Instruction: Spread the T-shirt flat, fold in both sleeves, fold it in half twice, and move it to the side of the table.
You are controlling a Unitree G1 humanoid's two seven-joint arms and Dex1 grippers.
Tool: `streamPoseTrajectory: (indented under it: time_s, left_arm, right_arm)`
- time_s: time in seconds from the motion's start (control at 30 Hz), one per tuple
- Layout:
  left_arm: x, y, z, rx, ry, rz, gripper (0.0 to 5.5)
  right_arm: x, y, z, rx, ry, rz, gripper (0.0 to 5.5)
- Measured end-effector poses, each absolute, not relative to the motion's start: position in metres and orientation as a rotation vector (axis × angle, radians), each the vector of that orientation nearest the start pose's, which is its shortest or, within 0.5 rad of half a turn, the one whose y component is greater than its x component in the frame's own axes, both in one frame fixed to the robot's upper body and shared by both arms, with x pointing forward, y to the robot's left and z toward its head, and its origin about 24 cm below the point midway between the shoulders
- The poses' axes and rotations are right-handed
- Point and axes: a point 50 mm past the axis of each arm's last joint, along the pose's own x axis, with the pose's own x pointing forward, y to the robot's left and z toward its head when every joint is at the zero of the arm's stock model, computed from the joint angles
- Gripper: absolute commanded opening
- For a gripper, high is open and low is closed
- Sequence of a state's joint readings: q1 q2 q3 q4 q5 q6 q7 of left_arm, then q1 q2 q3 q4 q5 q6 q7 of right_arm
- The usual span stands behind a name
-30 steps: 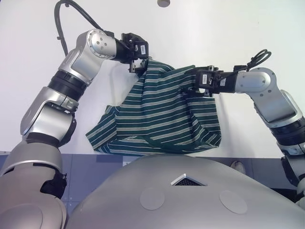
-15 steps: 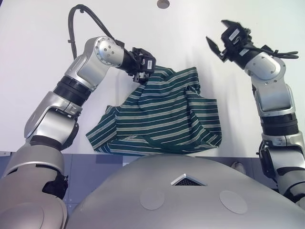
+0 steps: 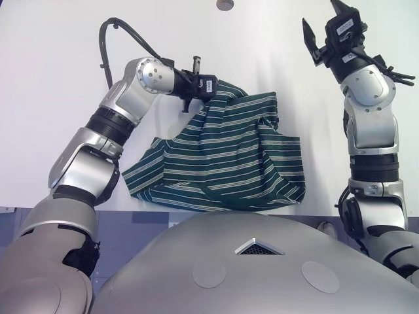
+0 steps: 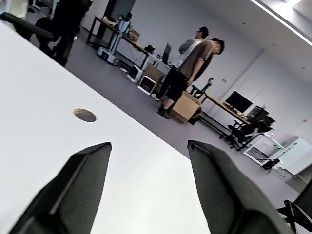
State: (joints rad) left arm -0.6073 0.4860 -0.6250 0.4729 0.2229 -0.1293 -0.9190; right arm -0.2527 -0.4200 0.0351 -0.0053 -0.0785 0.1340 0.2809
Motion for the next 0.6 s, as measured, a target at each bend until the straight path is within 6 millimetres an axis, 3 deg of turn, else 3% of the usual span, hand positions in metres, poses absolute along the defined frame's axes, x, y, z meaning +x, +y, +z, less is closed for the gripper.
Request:
streamPoseTrajectory:
  time_s: [0.13,0.27,0.37,0.43,0.5,0.6]
  left_arm:
    - [0.317,0.118,0.050,1.083,0.202,-1.167,0.11]
    - [0.342,0.136,0.089,1.072,0.039,-0.868,0.11]
    - [0.343,0.135,0.123,1.065,-0.172,-0.750,0.11]
    - [0.326,0.120,0.138,1.068,-0.357,-0.805,0.11]
    - [0.300,0.110,0.135,1.068,-0.444,-0.948,0.11]
    - [0.239,0.109,0.096,1.014,-0.413,-1.365,0.11]
  right_arm:
    - [0.302,-0.202,0.118,-0.500,-0.105,0.191,2.90]
    - [0.303,-0.205,0.118,-0.485,-0.119,0.154,2.90]
    - [0.302,-0.203,0.118,-0.473,-0.127,0.143,2.90]
    - [0.302,-0.203,0.118,-0.475,-0.131,0.145,2.90]
    - [0.301,-0.203,0.117,-0.480,-0.132,0.147,2.90]
    - [0.301,-0.202,0.116,-0.505,-0.125,0.187,2.90]
